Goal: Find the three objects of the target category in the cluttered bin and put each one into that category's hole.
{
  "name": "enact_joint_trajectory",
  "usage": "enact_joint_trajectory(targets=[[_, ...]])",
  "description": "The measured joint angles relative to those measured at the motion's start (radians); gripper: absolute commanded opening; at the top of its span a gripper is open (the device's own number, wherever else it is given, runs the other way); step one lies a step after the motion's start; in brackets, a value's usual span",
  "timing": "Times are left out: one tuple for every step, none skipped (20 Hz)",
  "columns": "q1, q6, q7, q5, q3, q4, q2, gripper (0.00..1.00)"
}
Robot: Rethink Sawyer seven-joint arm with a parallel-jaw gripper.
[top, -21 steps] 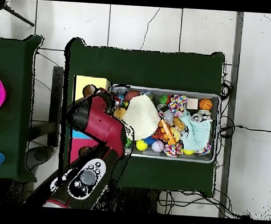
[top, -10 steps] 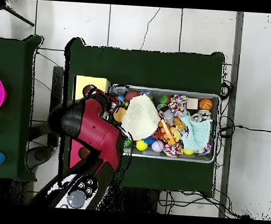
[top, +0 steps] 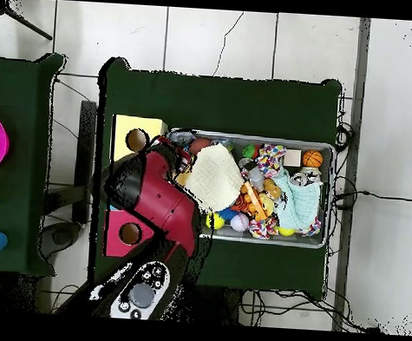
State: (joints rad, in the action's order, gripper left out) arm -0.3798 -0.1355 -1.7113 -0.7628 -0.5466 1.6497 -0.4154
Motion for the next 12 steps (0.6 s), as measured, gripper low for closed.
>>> enact_joint_trajectory(targets=[[0.009, 0.016, 0.000, 0.000, 0.009, 0.003, 0.003, 0.00], [0.015, 0.029, 0.000, 0.000, 0.015, 0.006, 0.006, 0.00], [0.023, 0.047, 0.000, 0.000, 0.023, 0.010, 0.010, 0.00], [0.028, 0.057, 0.000, 0.000, 0.027, 0.012, 0.012, 0.00], [0.032, 0.067, 0.000, 0.000, 0.033, 0.014, 0.014, 0.00], [0.036, 0.077, 0.000, 0.000, 0.038, 0.017, 0.016, 0.00], [0.039, 0.085, 0.000, 0.000, 0.046, 0.020, 0.017, 0.00], [0.042, 0.094, 0.000, 0.000, 0.054, 0.024, 0.017, 0.00], [0.045, 0.103, 0.000, 0.000, 0.062, 0.027, 0.018, 1.00], [0.048, 0.107, 0.000, 0.000, 0.071, 0.030, 0.020, 1.00], [0.048, 0.108, 0.000, -0.001, 0.073, 0.030, 0.021, 1.00], [0.048, 0.108, 0.000, -0.002, 0.075, 0.030, 0.023, 1.00]])
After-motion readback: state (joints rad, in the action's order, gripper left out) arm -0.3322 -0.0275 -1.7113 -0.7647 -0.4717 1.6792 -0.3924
